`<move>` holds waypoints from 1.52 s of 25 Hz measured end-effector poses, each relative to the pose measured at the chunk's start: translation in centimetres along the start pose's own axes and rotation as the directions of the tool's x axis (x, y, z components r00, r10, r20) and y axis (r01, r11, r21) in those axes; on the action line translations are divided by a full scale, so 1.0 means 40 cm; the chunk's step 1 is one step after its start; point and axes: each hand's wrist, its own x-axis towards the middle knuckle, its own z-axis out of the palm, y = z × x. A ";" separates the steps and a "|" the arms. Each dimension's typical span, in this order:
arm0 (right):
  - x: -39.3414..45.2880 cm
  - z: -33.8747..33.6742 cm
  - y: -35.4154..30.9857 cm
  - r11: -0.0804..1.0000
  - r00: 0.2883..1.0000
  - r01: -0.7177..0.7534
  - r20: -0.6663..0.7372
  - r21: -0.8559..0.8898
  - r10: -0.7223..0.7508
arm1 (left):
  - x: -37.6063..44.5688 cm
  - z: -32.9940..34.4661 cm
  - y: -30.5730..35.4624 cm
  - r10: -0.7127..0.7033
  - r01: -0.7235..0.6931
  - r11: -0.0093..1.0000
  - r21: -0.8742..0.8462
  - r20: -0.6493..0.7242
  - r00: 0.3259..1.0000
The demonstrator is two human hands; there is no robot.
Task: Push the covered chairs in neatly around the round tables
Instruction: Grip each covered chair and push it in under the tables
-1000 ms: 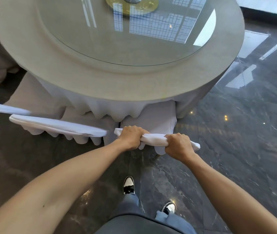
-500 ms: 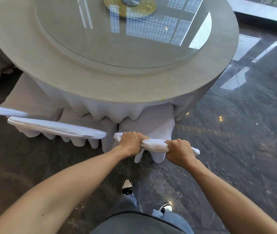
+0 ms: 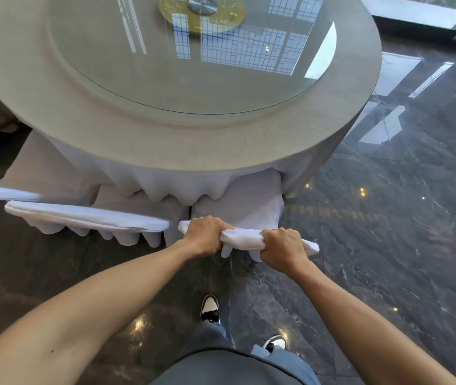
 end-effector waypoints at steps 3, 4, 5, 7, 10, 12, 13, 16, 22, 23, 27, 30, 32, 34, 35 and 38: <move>0.007 -0.005 -0.009 0.998 1.000 -0.017 0.009 0.060 0.017 | 0.000 -0.004 -0.014 0.003 -0.003 1.000 0.023 0.002 1.000; 0.006 -0.006 -0.006 0.996 0.999 -0.024 0.026 0.081 0.022 | 0.000 -0.001 -0.013 0.006 -0.006 1.000 0.026 0.001 1.000; 0.003 -0.006 -0.001 0.995 0.999 -0.030 0.040 0.100 0.026 | 0.001 0.003 -0.007 0.006 -0.006 1.000 0.023 0.000 1.000; -0.004 -0.005 0.010 0.988 0.998 -0.053 0.045 0.142 0.047 | 0.005 0.012 0.007 -0.002 0.002 1.000 0.008 0.003 1.000; -0.011 -0.006 0.005 0.982 0.997 -0.072 0.019 0.175 0.069 | 0.006 0.026 0.010 -0.010 0.010 1.000 -0.023 -0.014 1.000; -0.013 -0.004 0.003 0.981 0.998 -0.056 0.002 0.187 0.057 | 0.005 0.025 0.007 0.002 -0.002 1.000 -0.029 -0.018 1.000; -0.014 -0.004 0.006 0.980 0.999 -0.052 -0.006 0.190 0.054 | 0.007 0.024 0.008 0.007 -0.008 0.999 -0.033 -0.024 1.000; -0.019 -0.004 0.009 0.976 0.996 -0.076 -0.022 0.203 0.082 | 0.008 0.030 0.016 0.013 -0.014 0.999 -0.034 -0.039 0.999; 0.003 -0.012 0.008 0.972 0.993 -0.119 0.001 0.203 0.122 | 0.022 0.022 0.016 -0.014 0.010 0.997 -0.072 -0.067 0.998; 0.005 -0.011 0.009 0.972 0.992 -0.121 0.004 0.200 0.123 | 0.024 0.019 0.015 -0.016 0.012 0.997 -0.070 -0.062 0.998; 0.008 -0.011 0.013 0.979 0.996 -0.093 0.005 0.179 0.094 | 0.035 0.003 0.008 0.011 -0.007 0.995 -0.098 0.041 0.999; 0.012 -0.019 0.027 0.992 1.000 -0.024 0.018 0.125 0.022 | 0.046 -0.035 0.010 0.073 -0.048 0.990 -0.136 0.181 0.981; 0.016 -0.030 0.029 0.996 1.000 0.002 0.026 0.086 -0.004 | 0.056 -0.065 0.016 0.113 -0.078 0.988 -0.137 0.272 0.956; 0.016 -0.033 0.028 0.998 0.999 0.025 0.018 0.056 -0.026 | 0.071 -0.093 0.023 0.121 -0.072 0.988 -0.138 0.395 0.911; 0.014 -0.036 0.030 0.998 0.999 0.041 0.026 0.054 -0.043 | 0.082 -0.110 0.026 0.113 -0.053 0.988 -0.142 0.459 0.881; 0.009 -0.068 0.065 0.971 0.980 0.094 0.154 0.218 -0.129 | 0.131 -0.154 0.036 0.067 0.076 0.974 -0.216 0.587 0.807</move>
